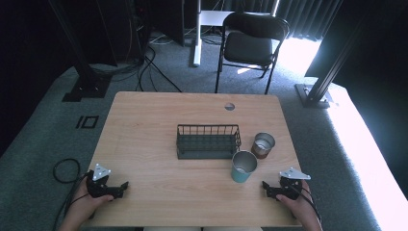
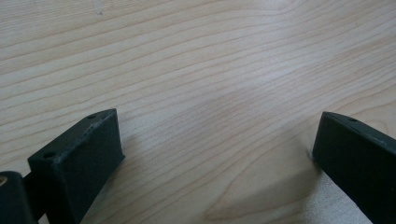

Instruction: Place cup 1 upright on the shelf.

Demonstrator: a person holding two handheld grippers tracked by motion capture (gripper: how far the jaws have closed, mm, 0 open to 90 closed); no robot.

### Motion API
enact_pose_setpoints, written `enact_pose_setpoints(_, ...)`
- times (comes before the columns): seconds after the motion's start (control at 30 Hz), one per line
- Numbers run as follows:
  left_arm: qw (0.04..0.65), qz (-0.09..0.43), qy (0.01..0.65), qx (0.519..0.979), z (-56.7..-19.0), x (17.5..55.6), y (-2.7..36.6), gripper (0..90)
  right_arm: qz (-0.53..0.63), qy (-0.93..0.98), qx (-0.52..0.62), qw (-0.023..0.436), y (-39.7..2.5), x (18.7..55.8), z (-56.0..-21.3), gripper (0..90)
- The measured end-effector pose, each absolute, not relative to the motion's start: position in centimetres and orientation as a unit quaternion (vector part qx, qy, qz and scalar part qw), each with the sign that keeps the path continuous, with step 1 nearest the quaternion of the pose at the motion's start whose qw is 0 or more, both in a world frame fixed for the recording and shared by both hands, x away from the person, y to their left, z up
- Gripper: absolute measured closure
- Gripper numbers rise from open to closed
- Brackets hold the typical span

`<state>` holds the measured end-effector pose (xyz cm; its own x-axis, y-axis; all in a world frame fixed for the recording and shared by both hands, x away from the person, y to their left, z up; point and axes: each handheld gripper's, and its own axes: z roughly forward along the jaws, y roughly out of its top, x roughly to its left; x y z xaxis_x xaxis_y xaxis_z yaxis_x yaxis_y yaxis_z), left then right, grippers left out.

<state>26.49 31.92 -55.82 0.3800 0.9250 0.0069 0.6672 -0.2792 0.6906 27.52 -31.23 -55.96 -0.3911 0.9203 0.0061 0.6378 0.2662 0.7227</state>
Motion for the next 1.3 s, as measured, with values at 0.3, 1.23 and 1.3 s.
enact_pose_setpoints(0.3,0.307,0.210,0.516,0.772,-55.8,26.5,31.9,2.1,0.330,0.766,0.509,0.214,-31.2,27.5,-56.0,10.7)
enact_pose_setpoints(1.23,0.332,0.201,0.392,0.834,-53.7,27.4,27.1,2.2,0.330,0.767,0.507,0.214,-31.2,27.6,-56.0,10.6)
enact_pose_setpoints(1.3,0.335,0.198,0.383,0.838,-53.5,27.6,26.5,2.2,0.330,0.767,0.507,0.214,-31.2,27.6,-56.0,10.6)
